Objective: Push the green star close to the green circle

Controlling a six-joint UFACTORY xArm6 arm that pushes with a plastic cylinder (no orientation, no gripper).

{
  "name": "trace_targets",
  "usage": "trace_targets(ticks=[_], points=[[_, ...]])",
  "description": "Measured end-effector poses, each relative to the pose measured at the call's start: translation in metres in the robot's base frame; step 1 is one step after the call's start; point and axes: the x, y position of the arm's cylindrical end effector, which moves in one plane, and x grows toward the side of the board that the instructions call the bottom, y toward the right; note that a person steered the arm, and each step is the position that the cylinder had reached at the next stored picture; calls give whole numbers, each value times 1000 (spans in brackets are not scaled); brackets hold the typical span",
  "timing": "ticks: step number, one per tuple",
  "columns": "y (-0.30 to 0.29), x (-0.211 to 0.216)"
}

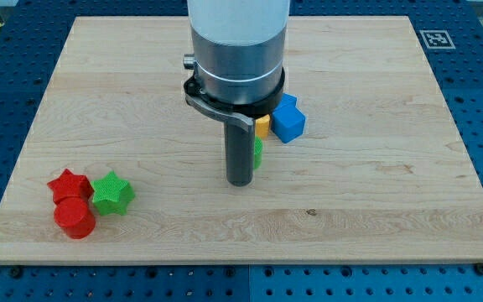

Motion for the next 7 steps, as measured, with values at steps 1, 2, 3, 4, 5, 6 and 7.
trace_targets(ticks=[1,2,3,4,5,6,7], points=[[7,-13],[8,-16],[-12,-8],[-37,-11],[-43,19],[-53,40],[-66,69]])
